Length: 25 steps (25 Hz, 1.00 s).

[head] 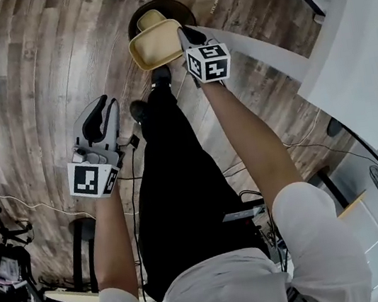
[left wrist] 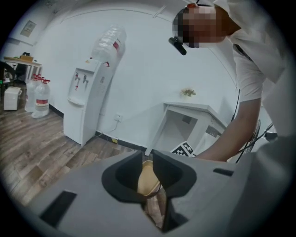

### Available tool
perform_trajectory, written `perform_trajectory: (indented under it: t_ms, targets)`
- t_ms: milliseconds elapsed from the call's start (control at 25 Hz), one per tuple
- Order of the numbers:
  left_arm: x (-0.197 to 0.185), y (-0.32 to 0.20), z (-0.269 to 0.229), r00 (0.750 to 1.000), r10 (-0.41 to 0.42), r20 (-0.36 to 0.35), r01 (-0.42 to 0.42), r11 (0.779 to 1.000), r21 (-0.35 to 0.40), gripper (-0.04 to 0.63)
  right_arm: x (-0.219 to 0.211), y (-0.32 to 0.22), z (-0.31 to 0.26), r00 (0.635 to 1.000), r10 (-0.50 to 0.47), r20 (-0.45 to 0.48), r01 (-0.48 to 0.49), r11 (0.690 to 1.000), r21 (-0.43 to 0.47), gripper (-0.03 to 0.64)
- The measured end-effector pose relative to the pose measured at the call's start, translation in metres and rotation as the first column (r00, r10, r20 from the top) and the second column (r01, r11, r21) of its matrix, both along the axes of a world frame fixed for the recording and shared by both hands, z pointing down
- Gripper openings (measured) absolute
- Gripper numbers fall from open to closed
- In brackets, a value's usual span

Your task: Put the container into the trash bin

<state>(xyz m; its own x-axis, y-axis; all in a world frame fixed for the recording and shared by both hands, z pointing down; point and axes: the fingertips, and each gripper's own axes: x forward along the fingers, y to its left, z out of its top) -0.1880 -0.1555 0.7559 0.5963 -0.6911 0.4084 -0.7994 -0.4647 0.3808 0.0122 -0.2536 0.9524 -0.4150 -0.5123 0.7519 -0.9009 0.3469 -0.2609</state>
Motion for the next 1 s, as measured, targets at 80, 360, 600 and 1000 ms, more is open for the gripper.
perform_trajectory:
  t_ms: [80, 360, 600, 1000]
  targets:
    - [0.006, 0.005, 0.011, 1.0, 0.026, -0.009, -0.026, 1.0, -0.015, 0.075, 0.004, -0.001, 0.015, 1.0, 0.02, -0.006, -0.02, 1.0, 0.0, 0.043]
    - [0.011, 0.017, 0.043, 0.999, 0.038, -0.025, -0.04, 0.997, -0.066, 0.075, 0.016, -0.006, 0.051, 1.0, 0.018, 0.016, -0.018, 1.0, 0.007, 0.044]
    - [0.001, 0.01, 0.037, 1.0, 0.016, -0.024, -0.018, 0.999, -0.051, 0.075, 0.019, -0.001, 0.05, 1.0, 0.026, 0.013, -0.026, 1.0, -0.002, 0.156]
    - [-0.011, 0.002, -0.057, 1.0, -0.014, 0.002, 0.014, 0.997, 0.074, 0.075, -0.031, 0.03, -0.085, 0.984, -0.032, 0.173, 0.016, 0.995, 0.095, 0.153]
